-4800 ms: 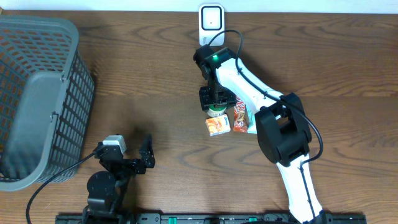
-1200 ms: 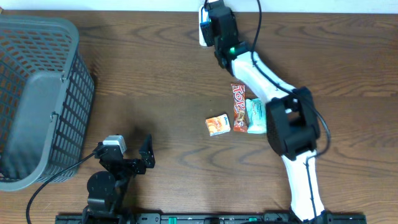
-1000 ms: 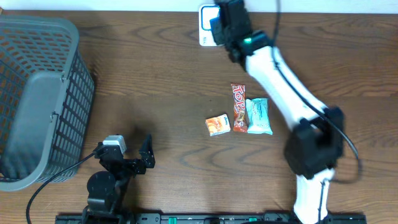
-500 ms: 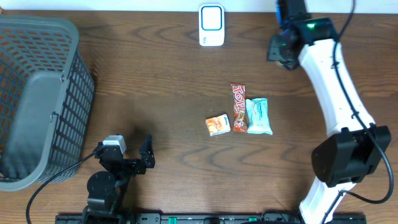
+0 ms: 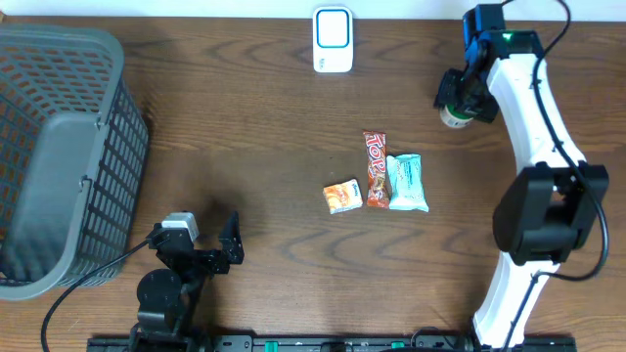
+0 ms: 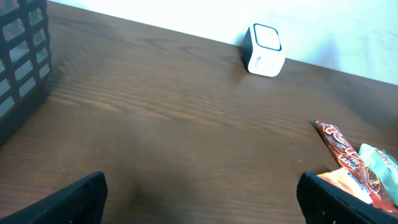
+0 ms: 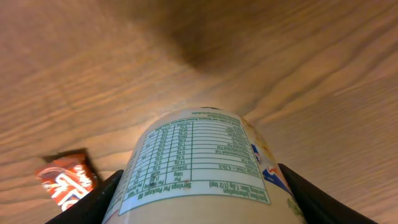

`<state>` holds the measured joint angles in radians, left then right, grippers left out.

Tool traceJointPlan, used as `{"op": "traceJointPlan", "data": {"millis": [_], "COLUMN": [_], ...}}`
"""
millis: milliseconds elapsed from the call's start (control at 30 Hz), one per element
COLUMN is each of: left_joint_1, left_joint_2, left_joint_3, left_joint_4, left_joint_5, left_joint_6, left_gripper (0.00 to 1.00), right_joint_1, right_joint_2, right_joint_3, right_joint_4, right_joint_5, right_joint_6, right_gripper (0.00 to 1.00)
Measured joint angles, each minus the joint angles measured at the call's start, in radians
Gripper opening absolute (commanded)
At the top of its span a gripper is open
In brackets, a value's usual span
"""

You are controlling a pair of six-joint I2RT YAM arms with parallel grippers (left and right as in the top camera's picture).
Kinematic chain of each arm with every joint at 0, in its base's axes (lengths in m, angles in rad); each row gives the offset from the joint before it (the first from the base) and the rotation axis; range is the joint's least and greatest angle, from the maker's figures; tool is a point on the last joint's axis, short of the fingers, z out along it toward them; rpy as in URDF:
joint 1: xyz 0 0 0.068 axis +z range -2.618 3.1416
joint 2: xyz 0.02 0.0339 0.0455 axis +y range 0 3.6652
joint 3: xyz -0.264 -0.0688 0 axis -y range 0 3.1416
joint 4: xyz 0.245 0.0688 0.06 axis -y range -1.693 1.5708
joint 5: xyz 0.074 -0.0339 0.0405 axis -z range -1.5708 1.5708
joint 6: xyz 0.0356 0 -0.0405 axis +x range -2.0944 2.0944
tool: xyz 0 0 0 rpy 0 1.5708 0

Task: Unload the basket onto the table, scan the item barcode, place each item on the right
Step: 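Swing the held jar rightward away from the scanner, then set the jar down at the right table edge and release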

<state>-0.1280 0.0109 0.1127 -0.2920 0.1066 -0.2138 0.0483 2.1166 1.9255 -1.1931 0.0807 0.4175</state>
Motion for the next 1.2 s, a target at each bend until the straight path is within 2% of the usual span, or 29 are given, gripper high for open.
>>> {"op": "traceJointPlan", "data": {"millis": [233,767,1033,1200], "left_joint_1": [0.0,0.0,0.0,0.0], "left_joint_2": [0.0,0.0,0.0,0.0], "left_joint_3": [0.0,0.0,0.0,0.0], "left_joint_4": [0.0,0.0,0.0,0.0], "left_joint_5": [0.0,0.0,0.0,0.0], "left_joint_6": [0.0,0.0,0.0,0.0], "left_gripper": [0.98,0.98,0.98,0.98], "right_joint_1": [0.0,-0.02,-0.148,-0.286], "right_joint_2": [0.084,0.089,0.089,0.089], "right_joint_3": [-0.006,-0.012,-0.013,-0.015], "right_joint_4": [-0.035,-0.071,-0.097,-0.077], "right_joint_5": [-0.007,-0.013,-0.002,0.015], "right_joint_6": [0.0,0.0,-0.002,-0.013], "right_gripper": [0.4,0.4,0.41,0.43]}}
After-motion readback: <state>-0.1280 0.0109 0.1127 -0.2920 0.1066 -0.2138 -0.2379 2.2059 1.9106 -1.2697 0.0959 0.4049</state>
